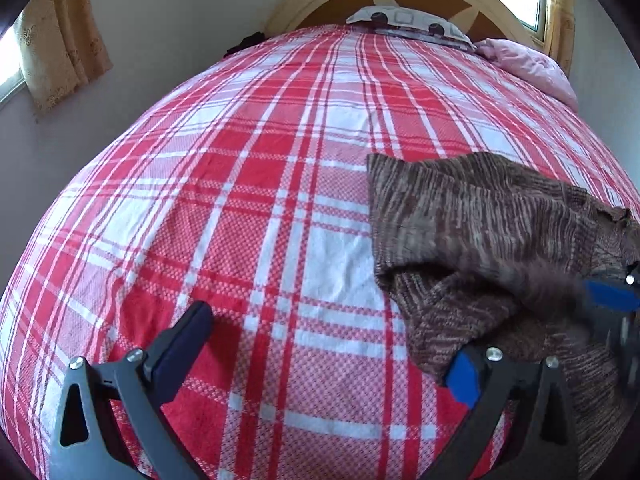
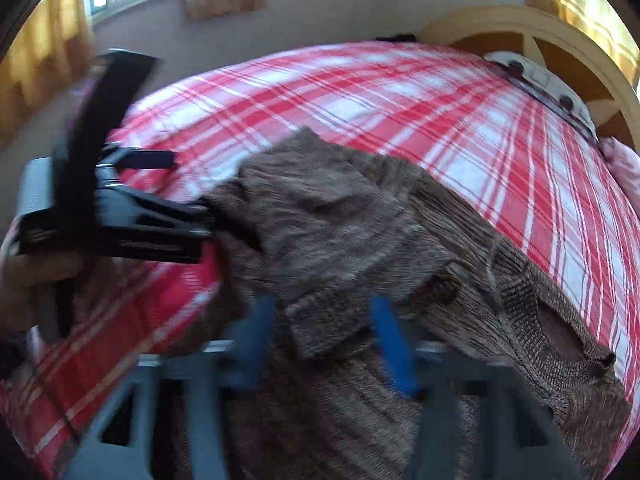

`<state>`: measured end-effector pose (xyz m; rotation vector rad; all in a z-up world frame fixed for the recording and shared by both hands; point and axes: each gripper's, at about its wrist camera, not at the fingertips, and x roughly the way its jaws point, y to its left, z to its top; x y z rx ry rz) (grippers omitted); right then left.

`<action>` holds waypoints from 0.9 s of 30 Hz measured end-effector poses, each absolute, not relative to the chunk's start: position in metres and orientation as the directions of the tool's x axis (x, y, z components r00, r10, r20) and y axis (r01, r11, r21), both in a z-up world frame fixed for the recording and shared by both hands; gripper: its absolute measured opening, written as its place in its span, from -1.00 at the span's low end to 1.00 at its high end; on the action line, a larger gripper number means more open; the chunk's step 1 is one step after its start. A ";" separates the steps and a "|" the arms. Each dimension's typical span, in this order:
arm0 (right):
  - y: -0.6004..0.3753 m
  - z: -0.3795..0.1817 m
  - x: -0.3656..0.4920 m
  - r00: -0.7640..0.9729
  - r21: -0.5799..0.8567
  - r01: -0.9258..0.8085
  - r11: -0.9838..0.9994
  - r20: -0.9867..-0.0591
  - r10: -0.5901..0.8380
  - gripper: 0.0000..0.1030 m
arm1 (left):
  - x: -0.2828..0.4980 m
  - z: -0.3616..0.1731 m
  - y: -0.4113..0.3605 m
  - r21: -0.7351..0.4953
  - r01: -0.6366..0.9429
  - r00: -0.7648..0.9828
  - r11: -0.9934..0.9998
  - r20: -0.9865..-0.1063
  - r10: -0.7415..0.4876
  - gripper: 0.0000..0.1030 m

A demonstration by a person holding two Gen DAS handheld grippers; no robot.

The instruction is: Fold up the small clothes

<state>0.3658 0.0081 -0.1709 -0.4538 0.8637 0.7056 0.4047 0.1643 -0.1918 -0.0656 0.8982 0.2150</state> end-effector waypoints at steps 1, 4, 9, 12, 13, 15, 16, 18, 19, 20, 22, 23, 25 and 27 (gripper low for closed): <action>0.000 -0.168 0.374 0.468 -0.074 -0.692 0.718 -0.804 0.367 -0.88 | 0.404 -0.191 0.165 0.035 -0.215 0.605 0.976 -0.780 0.161 1.00; -0.017 -0.147 0.382 0.518 -0.074 -0.649 0.757 -0.771 0.370 -0.89 | 0.402 -0.191 0.165 0.030 -0.212 0.606 0.977 -0.780 0.155 1.00; -0.033 -0.113 0.383 0.590 -0.104 -0.615 0.782 -0.719 0.368 -0.94 | 0.396 -0.189 0.163 0.062 -0.231 0.611 0.971 -0.767 0.195 1.00; -0.039 -0.112 0.394 0.580 -0.061 -0.605 0.794 -0.717 0.387 -0.92 | 0.390 -0.187 0.167 0.039 -0.245 0.620 0.969 -0.762 0.188 1.00; -0.041 -0.115 0.399 0.555 -0.023 -0.603 0.797 -0.730 0.399 -0.87 | 0.388 -0.186 0.169 0.034 -0.251 0.621 0.967 -0.761 0.188 1.00; -0.046 -0.127 0.405 0.525 0.002 -0.584 0.812 -0.762 0.380 -0.17 | 0.386 -0.186 0.171 0.024 -0.263 0.618 0.964 -0.763 0.188 1.00; -0.046 -0.131 0.408 0.520 0.000 -0.576 0.818 -0.772 0.366 0.42 | 0.384 -0.186 0.172 0.019 -0.263 0.622 0.965 -0.761 0.185 1.00; -0.053 -0.141 0.411 0.490 0.041 -0.569 0.821 -0.785 0.379 0.49 | 0.381 -0.186 0.171 0.015 -0.259 0.624 0.966 -0.761 0.179 1.00; -0.056 -0.144 0.411 0.476 0.064 -0.567 0.821 -0.789 0.389 0.49 | 0.381 -0.186 0.171 0.011 -0.256 0.624 0.966 -0.761 0.174 1.00; -0.058 -0.146 0.413 0.462 0.087 -0.564 0.821 -0.791 0.401 0.49 | 0.379 -0.185 0.172 0.002 -0.255 0.630 0.967 -0.758 0.167 1.00; -0.062 -0.148 0.418 0.425 0.165 -0.559 0.813 -0.784 0.452 0.49 | 0.378 -0.184 0.174 -0.012 -0.260 0.637 0.966 -0.754 0.162 1.00; -0.064 -0.150 0.423 0.395 0.230 -0.548 0.804 -0.776 0.491 0.48 | 0.378 -0.183 0.175 -0.016 -0.261 0.638 0.965 -0.753 0.161 1.00; -0.065 -0.154 0.432 0.364 0.309 -0.517 0.798 -0.765 0.532 0.37 | 0.379 -0.183 0.173 -0.011 -0.260 0.638 0.966 -0.753 0.163 1.00; -0.064 -0.162 0.445 0.336 0.389 -0.465 0.795 -0.753 0.565 0.10 | 0.377 -0.181 0.170 0.002 -0.255 0.651 0.967 -0.739 0.173 1.00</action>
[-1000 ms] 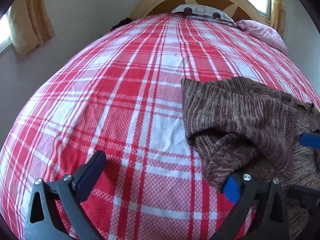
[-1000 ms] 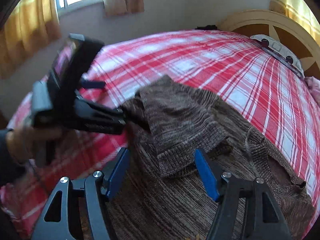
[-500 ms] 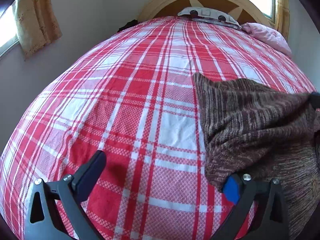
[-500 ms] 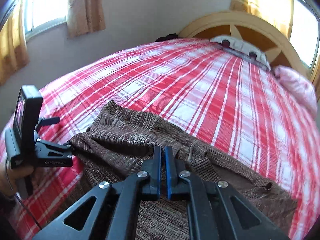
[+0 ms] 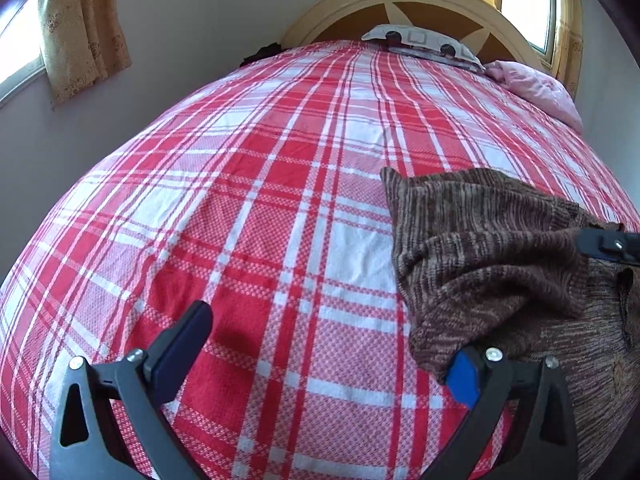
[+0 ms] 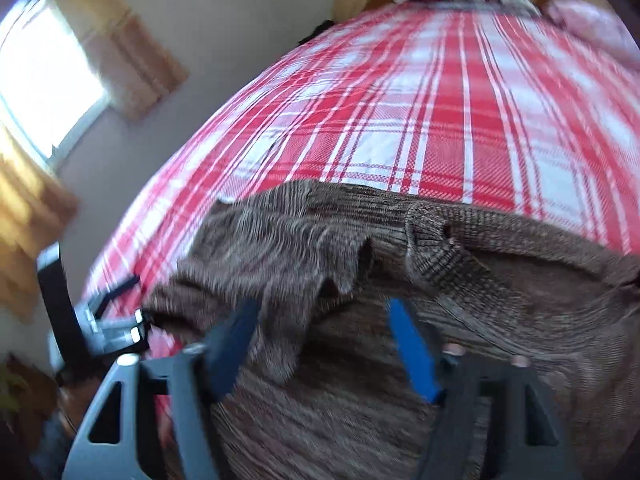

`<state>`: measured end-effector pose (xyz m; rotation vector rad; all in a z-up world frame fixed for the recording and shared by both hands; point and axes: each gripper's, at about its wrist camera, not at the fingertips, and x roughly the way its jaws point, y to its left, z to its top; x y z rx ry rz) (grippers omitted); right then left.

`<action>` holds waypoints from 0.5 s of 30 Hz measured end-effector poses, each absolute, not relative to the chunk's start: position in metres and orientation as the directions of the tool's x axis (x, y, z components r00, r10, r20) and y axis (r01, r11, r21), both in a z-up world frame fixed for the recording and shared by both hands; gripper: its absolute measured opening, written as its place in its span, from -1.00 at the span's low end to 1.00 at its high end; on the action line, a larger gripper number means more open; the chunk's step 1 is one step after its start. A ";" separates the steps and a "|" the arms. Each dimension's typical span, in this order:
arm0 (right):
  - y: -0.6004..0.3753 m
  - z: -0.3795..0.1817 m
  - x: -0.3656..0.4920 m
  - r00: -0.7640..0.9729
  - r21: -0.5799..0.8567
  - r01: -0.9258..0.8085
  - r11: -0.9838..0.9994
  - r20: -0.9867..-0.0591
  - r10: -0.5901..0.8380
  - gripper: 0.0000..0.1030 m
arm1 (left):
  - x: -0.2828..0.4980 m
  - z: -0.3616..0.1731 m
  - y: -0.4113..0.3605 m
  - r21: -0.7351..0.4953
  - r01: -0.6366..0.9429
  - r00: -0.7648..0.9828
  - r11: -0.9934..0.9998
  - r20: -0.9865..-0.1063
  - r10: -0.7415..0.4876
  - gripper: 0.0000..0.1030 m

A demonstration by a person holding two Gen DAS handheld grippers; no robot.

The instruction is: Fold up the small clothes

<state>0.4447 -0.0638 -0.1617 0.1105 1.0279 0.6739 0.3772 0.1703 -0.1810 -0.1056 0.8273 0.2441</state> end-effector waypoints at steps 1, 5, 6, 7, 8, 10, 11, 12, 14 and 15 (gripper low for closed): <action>-0.064 -0.169 0.452 0.293 0.465 -0.421 0.778 -0.742 0.602 -0.06 | 0.375 -0.179 0.169 0.005 -0.253 0.662 0.967 -0.728 0.177 1.00; -0.057 -0.176 0.446 0.243 0.543 -0.395 0.741 -0.716 0.654 -0.09 | 0.368 -0.171 0.166 -0.013 -0.225 0.710 0.974 -0.687 0.155 1.00; -0.056 -0.175 0.440 0.243 0.539 -0.408 0.737 -0.714 0.657 -0.09 | 0.366 -0.169 0.165 -0.020 -0.213 0.724 0.977 -0.675 0.144 1.00; -0.055 -0.174 0.433 0.236 0.547 -0.420 0.725 -0.705 0.669 -0.09 | 0.361 -0.164 0.163 -0.032 -0.180 0.750 0.983 -0.651 0.116 1.00; -0.055 -0.174 0.430 0.225 0.558 -0.421 0.715 -0.699 0.679 -0.09 | 0.356 -0.160 0.160 -0.047 -0.135 0.772 0.990 -0.631 0.076 1.00; -0.051 -0.177 0.420 0.210 0.536 -0.442 0.719 -0.718 0.664 -0.42 | 0.349 -0.156 0.155 -0.067 -0.070 0.784 0.995 -0.621 0.013 1.00; -0.048 -0.177 0.416 0.218 0.505 -0.458 0.732 -0.734 0.643 -0.73 | 0.346 -0.154 0.154 -0.083 -0.040 0.785 0.996 -0.619 -0.020 1.00; -0.045 -0.176 0.411 0.237 0.462 -0.481 0.745 -0.750 0.618 -0.87 | 0.343 -0.152 0.154 -0.094 -0.023 0.789 0.995 -0.614 -0.040 1.00; -0.045 -0.172 0.408 0.277 0.420 -0.497 0.759 -0.752 0.598 -0.95 | 0.343 -0.151 0.153 -0.110 -0.008 0.785 0.994 -0.617 -0.062 1.00; -0.047 -0.168 0.409 0.291 0.421 -0.497 0.759 -0.743 0.603 -0.95 | 0.346 -0.152 0.150 -0.100 0.009 0.779 0.995 -0.624 -0.070 1.00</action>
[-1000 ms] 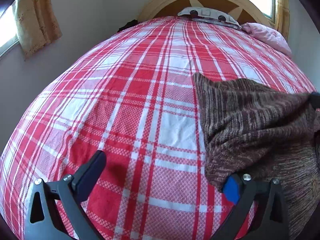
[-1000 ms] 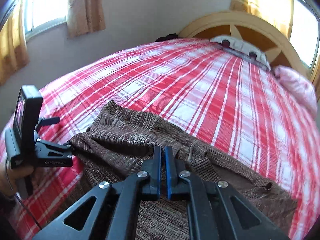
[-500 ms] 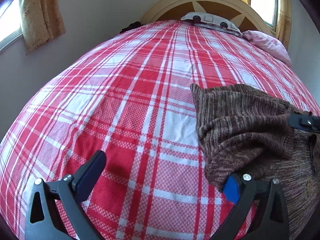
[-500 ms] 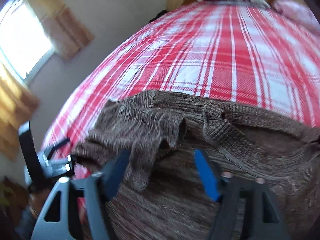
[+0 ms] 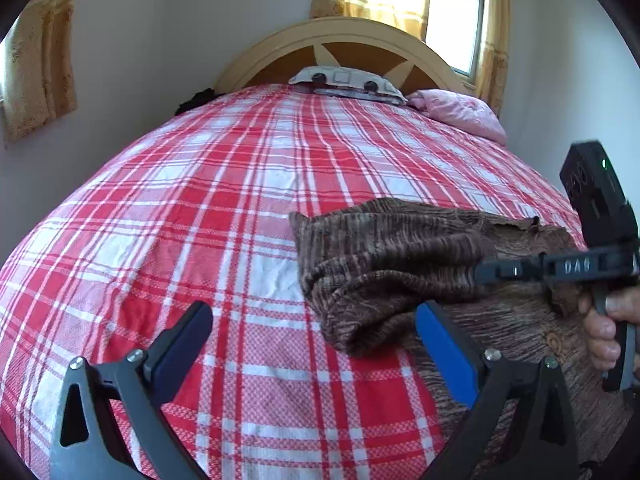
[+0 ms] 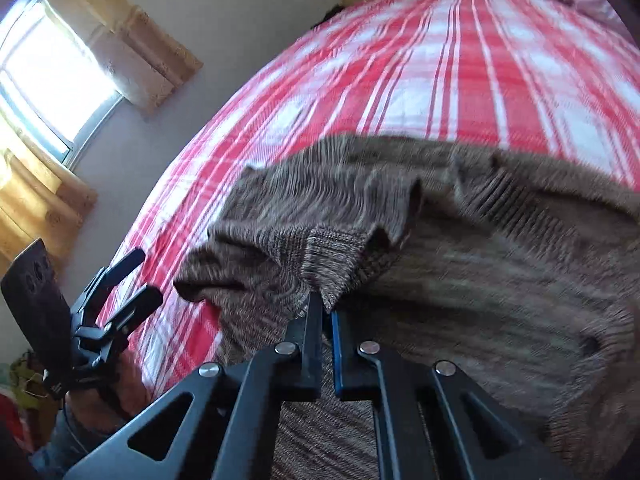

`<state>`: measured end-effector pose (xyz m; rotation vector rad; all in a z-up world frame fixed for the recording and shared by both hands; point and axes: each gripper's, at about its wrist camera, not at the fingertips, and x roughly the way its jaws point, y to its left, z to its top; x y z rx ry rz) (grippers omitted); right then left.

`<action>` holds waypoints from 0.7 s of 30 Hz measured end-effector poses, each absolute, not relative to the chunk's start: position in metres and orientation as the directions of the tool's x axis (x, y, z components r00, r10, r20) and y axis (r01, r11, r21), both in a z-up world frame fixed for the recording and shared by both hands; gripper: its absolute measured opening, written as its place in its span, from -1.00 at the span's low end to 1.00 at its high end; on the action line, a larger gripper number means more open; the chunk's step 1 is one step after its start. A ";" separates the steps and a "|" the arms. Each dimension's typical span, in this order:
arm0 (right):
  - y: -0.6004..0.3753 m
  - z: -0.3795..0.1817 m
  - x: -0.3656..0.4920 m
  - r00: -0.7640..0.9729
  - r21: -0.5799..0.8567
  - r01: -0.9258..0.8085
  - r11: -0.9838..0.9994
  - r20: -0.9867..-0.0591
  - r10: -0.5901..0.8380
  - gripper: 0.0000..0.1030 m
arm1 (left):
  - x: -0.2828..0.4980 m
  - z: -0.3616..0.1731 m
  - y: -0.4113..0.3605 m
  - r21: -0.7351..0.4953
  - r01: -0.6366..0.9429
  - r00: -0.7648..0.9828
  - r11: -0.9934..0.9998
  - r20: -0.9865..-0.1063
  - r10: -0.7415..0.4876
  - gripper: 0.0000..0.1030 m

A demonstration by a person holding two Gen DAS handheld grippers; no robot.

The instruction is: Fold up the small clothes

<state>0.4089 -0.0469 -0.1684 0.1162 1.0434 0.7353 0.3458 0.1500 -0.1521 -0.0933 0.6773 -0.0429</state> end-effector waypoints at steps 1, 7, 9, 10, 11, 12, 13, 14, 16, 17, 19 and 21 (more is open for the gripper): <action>-0.050 -0.160 0.409 0.309 0.431 -0.499 0.752 -0.723 0.619 -0.95 | 0.350 -0.153 0.145 -0.052 0.016 0.775 0.999 -0.631 -0.045 1.00; -0.046 -0.116 0.375 0.449 0.152 -0.612 0.776 -0.741 0.500 -0.95 | 0.372 -0.170 0.130 0.083 0.075 0.712 0.994 -0.702 0.005 0.86; -0.054 -0.120 0.374 0.455 0.083 -0.615 0.784 -0.775 0.439 -0.95 | 0.366 -0.169 0.129 0.064 0.113 0.720 0.992 -0.693 -0.037 0.84; -0.056 -0.132 0.375 0.419 0.073 -0.621 0.780 -0.810 0.410 -0.95 | 0.362 -0.166 0.128 0.059 0.128 0.730 0.990 -0.681 -0.054 0.83; -0.053 -0.151 0.377 0.346 0.069 -0.643 0.763 -0.862 0.370 -0.95 | 0.359 -0.163 0.126 0.055 0.147 0.736 0.988 -0.673 -0.072 0.78; -0.053 -0.162 0.375 0.347 0.043 -0.649 0.759 -0.872 0.345 -0.95 | 0.357 -0.160 0.124 0.054 0.160 0.740 0.986 -0.667 -0.083 0.68; -0.056 -0.168 0.372 0.367 0.026 -0.650 0.759 -0.864 0.345 -0.92 | 0.354 -0.158 0.123 0.053 0.165 0.747 0.985 -0.659 -0.089 0.62; -0.061 -0.170 0.373 0.365 0.055 -0.646 0.761 -0.854 0.371 -0.86 | 0.352 -0.155 0.122 0.050 0.177 0.754 0.983 -0.648 -0.103 0.51; -0.075 -0.167 0.383 0.344 0.159 -0.593 0.789 -0.836 0.427 -0.36 | 0.349 -0.150 0.120 0.034 0.215 0.761 0.976 -0.632 -0.145 0.43; -0.088 -0.162 0.392 0.343 0.254 -0.548 0.797 -0.801 0.491 -0.18 | 0.348 -0.148 0.118 0.028 0.234 0.760 0.972 -0.629 -0.165 0.43; -0.099 -0.156 0.409 0.350 0.355 -0.488 0.798 -0.757 0.551 -0.02 | 0.351 -0.148 0.110 0.051 0.267 0.747 0.962 -0.641 -0.173 0.43; -0.102 -0.157 0.424 0.355 0.393 -0.441 0.807 -0.749 0.559 -0.02 | 0.360 -0.155 0.103 0.072 0.289 0.721 0.955 -0.672 -0.168 0.43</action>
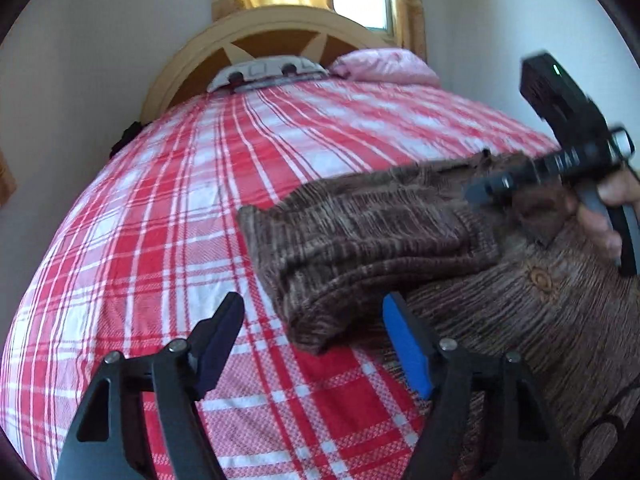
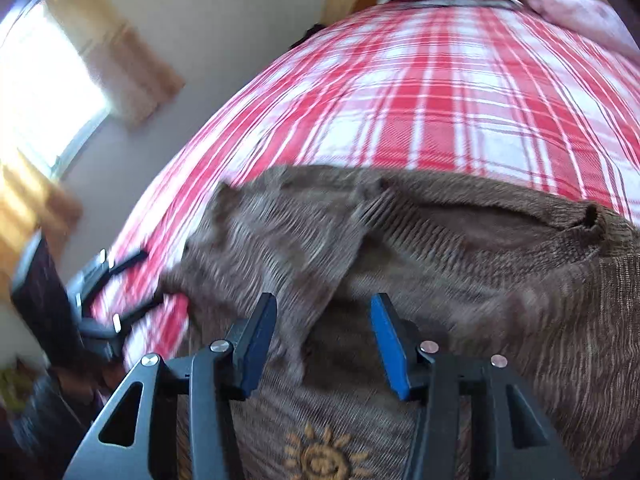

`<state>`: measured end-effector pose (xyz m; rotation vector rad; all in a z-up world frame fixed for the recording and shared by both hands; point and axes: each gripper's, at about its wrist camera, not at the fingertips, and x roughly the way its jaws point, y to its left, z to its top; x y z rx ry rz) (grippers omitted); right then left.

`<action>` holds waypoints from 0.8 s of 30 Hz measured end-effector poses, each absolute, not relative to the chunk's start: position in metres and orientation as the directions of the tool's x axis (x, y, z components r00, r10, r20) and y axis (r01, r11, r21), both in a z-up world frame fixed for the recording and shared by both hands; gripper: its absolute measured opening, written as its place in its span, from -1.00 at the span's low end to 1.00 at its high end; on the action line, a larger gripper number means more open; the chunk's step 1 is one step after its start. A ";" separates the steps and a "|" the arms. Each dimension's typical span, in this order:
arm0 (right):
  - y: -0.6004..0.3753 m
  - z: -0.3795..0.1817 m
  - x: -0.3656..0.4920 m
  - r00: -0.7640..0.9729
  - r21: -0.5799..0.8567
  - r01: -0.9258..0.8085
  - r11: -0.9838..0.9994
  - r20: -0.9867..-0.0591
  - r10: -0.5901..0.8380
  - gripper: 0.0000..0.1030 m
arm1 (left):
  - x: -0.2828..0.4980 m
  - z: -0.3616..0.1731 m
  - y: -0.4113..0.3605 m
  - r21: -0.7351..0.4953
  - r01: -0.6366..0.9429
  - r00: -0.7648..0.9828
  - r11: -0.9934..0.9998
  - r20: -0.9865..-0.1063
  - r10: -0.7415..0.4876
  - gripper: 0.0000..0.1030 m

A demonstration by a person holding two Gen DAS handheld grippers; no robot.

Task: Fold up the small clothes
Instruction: 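Hold the folded side with the right tool while the left tool grasps its edge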

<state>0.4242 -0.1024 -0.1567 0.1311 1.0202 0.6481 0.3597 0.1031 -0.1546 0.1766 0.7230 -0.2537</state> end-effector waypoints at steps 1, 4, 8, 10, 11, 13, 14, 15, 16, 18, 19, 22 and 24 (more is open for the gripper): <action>-0.100 -0.159 0.430 0.345 0.410 -0.427 0.806 -0.750 0.564 -0.02 | 0.364 -0.159 0.101 0.083 0.291 0.714 0.953 -0.681 -0.159 0.38; -0.085 -0.166 0.446 0.342 0.391 -0.405 0.826 -0.773 0.534 -0.05 | 0.375 -0.170 0.099 0.056 0.305 0.668 0.951 -0.724 -0.172 -0.21; -0.069 -0.174 0.459 0.369 0.321 -0.422 0.848 -0.793 0.485 -0.56 | 0.371 -0.172 0.097 0.051 0.315 0.667 0.948 -0.723 -0.183 -0.71; -0.069 -0.173 0.461 0.389 0.308 -0.424 0.852 -0.788 0.478 -0.98 | 0.366 -0.169 0.096 0.064 0.312 0.681 0.948 -0.711 -0.176 -0.76; -0.069 -0.171 0.462 0.401 0.304 -0.427 0.852 -0.780 0.480 -0.98 | 0.363 -0.167 0.097 0.066 0.313 0.689 0.947 -0.703 -0.178 -0.77; -0.072 -0.161 0.459 0.435 0.283 -0.442 0.851 -0.762 0.479 -0.98 | 0.355 -0.162 0.097 0.077 0.321 0.706 0.944 -0.684 -0.184 -0.78; -0.074 -0.155 0.457 0.456 0.265 -0.447 0.854 -0.754 0.473 -0.98 | 0.349 -0.159 0.098 0.083 0.330 0.715 0.940 -0.672 -0.192 -0.78; -0.078 -0.147 0.456 0.486 0.242 -0.448 0.861 -0.742 0.461 -0.98 | 0.344 -0.158 0.097 0.102 0.341 0.720 0.935 -0.667 -0.190 -0.78; -0.081 -0.141 0.456 0.506 0.227 -0.443 0.867 -0.736 0.451 -0.98 | 0.339 -0.159 0.095 0.143 0.348 0.728 0.927 -0.663 -0.172 -0.78; -0.086 -0.136 0.463 0.525 0.200 -0.425 0.883 -0.740 0.421 -0.98 | 0.334 -0.164 0.089 0.218 0.363 0.738 0.906 -0.660 -0.137 -0.78; -0.087 -0.137 0.466 0.526 0.190 -0.420 0.887 -0.746 0.408 -0.98 | 0.334 -0.168 0.085 0.231 0.371 0.733 0.900 -0.668 -0.131 -0.78; -0.087 -0.149 0.471 0.489 0.209 -0.412 0.887 -0.771 0.408 -0.96 | 0.336 -0.170 0.078 0.276 0.370 0.736 0.887 -0.670 -0.098 -0.78; -0.091 -0.155 0.463 0.466 0.239 -0.409 0.881 -0.776 0.426 -0.69 | 0.335 -0.170 0.077 0.285 0.366 0.738 0.886 -0.669 -0.090 -0.78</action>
